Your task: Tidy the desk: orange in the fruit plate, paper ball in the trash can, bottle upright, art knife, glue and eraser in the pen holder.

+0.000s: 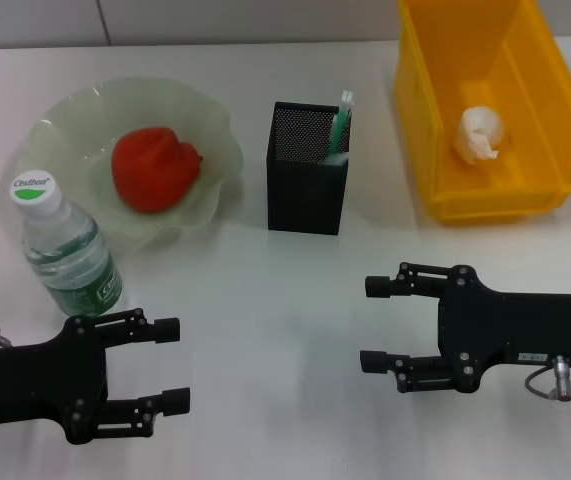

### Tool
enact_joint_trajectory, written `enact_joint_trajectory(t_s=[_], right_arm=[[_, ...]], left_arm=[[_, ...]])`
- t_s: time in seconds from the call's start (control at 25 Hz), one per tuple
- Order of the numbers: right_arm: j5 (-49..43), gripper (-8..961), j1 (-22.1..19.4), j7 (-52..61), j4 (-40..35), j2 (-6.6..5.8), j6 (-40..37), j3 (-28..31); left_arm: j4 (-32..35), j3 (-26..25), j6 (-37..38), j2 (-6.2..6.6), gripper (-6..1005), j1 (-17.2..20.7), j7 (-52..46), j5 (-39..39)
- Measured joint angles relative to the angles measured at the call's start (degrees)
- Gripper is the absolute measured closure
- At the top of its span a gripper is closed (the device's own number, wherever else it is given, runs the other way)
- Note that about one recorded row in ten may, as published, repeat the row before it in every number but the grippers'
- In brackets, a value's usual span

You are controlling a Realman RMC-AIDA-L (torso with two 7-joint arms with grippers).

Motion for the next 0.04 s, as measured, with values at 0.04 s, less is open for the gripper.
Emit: enact_joint_trajectory(t_s=[0.04], right_arm=[[0.00, 177, 0.00, 0.00, 0.00, 0.00, 0.00, 0.00]], left_arm=[[0.00, 0.00, 0.00, 0.00, 214, 0.00, 0.00, 0.00]])
